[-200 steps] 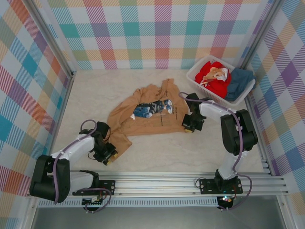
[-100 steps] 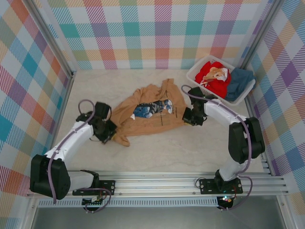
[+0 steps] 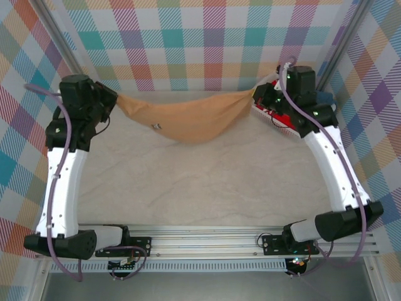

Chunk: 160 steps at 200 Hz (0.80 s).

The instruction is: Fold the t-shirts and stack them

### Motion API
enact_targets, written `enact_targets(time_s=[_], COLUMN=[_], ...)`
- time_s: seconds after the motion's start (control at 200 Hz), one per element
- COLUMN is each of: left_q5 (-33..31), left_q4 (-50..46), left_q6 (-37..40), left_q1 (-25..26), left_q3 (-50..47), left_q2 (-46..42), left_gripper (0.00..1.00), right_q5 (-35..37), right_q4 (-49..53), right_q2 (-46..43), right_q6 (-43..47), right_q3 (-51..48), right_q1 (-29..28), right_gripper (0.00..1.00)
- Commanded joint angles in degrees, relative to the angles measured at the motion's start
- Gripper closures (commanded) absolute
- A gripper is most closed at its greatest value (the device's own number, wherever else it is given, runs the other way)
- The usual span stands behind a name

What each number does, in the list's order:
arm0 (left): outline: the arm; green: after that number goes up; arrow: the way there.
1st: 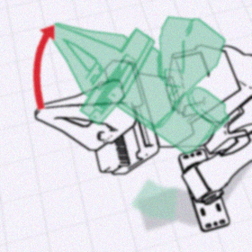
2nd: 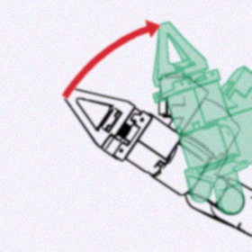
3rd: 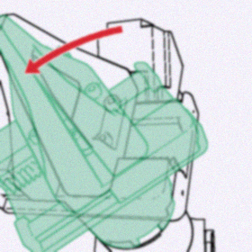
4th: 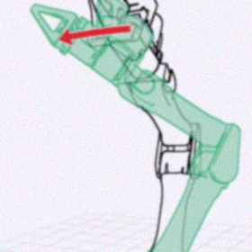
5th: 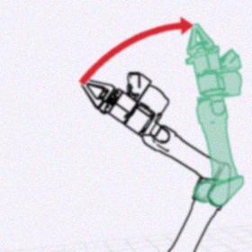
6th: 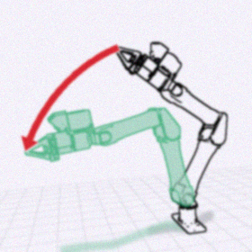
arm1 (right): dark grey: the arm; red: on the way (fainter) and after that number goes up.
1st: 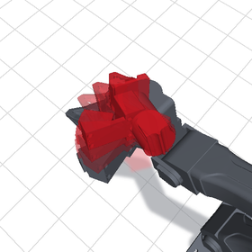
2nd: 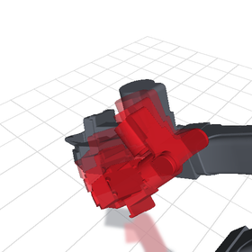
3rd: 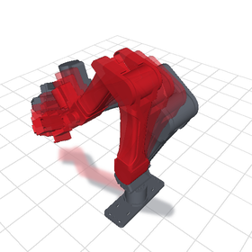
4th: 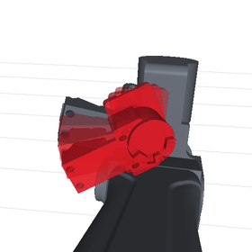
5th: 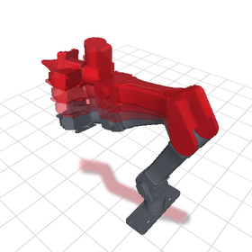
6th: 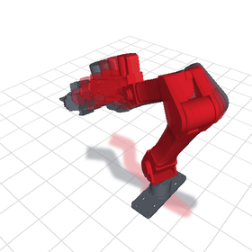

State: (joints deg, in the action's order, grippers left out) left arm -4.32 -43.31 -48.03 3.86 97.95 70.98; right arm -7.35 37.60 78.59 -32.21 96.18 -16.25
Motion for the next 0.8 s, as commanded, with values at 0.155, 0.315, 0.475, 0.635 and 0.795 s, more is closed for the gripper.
enact_targets(time_s=[0.155,0.315,0.475,0.635,0.795], left_q5=[-7.4,-9.1,-6.9,0.3,9.7], left_q4=[1.8,-1.4,-1.1,1.8,5.4], left_q6=[7.3,7.8,4.5,2.4,-0.4], left_q1=[-0.6,-0.6,-0.8,-4.9,-10.7], left_q3=[16.1,29.0,32.8,37.3,43.5], left_q2=[-5.5,1.3,11.0,22.3,31.8], left_gripper=[1.0,1.0,1.0,1.0,1.0], right_q5=[-4.5,-7.3,-12.2,-17.7,-18.5], right_q4=[-6.1,-7.8,-12.1,-17.6,-17.4], right_q2=[-12.0,-10.8,-3.3,8.0,18.9], right_q6=[0.5,-3.0,-8.7,-13.1,-12.7], right_q3=[0.7,3.6,4.7,8.0,16.9], right_q1=[0.2,0.2,0.2,0.2,0.3], right_gripper=[1.0,1.0,1.0,1.0,1.0])
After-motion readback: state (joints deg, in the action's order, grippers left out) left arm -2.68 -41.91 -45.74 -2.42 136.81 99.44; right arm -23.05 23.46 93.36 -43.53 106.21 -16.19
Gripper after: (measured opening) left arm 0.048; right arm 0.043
